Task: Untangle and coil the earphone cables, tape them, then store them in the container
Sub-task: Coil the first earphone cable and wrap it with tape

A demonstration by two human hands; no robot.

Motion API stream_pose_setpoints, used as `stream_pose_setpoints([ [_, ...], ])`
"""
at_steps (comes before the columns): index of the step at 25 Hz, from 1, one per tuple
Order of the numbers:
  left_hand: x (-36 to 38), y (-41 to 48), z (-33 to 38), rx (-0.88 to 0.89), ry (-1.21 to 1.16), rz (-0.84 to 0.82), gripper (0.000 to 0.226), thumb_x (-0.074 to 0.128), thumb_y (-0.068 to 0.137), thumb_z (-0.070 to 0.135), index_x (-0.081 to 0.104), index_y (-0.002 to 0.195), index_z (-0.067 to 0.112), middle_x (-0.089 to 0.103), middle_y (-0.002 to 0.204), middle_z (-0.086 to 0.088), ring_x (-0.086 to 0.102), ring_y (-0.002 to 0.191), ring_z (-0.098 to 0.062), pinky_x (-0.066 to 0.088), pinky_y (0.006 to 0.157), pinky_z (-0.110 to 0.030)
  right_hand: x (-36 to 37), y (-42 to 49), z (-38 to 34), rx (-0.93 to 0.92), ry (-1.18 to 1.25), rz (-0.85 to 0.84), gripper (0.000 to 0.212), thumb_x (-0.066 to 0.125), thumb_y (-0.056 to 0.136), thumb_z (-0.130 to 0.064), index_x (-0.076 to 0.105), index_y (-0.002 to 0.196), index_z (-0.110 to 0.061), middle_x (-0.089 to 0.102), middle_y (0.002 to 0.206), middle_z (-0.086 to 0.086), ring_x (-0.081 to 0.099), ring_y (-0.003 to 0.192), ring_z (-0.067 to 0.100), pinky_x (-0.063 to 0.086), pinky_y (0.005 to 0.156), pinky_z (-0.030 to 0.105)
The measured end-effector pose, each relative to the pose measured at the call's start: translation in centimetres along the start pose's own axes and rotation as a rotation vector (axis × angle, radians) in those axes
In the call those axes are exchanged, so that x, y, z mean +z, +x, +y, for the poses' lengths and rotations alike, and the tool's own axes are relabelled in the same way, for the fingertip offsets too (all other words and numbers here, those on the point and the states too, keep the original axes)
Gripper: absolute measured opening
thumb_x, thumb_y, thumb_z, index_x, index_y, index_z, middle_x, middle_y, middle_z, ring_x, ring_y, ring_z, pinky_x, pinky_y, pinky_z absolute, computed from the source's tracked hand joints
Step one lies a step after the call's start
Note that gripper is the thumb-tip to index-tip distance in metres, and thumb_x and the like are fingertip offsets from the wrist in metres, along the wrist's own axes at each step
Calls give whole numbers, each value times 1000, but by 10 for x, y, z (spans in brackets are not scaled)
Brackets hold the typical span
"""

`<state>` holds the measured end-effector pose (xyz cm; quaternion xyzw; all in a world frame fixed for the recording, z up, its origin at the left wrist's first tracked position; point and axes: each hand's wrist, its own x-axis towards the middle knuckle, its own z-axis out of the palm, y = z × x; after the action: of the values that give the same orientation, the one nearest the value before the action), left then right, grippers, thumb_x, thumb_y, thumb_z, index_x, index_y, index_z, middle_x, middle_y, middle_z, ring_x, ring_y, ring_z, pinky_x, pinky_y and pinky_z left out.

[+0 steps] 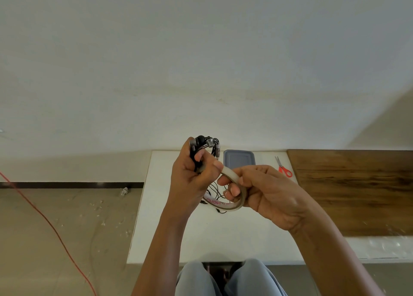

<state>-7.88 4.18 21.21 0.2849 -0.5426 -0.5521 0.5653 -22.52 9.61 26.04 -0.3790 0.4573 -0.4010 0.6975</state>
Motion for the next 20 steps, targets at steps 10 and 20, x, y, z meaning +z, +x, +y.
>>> stream_pose_setpoints([
  [10, 4, -2, 9, 86, 18, -13, 27, 57, 75, 16, 31, 75, 22, 33, 64, -12, 37, 60, -8, 39, 62, -16, 8, -10, -4, -59, -53, 57, 29, 47, 77, -15, 76, 75, -12, 56, 57, 2, 56, 61, 12, 50, 66, 22],
  [20, 6, -1, 13, 72, -6, -1, 27, 57, 72, 16, 31, 73, 23, 40, 60, 2, 37, 59, -10, 39, 61, -18, 12, -15, -7, -83, -26, 51, 28, 48, 75, -11, 76, 74, -9, 59, 57, 3, 55, 58, 10, 51, 64, 21],
])
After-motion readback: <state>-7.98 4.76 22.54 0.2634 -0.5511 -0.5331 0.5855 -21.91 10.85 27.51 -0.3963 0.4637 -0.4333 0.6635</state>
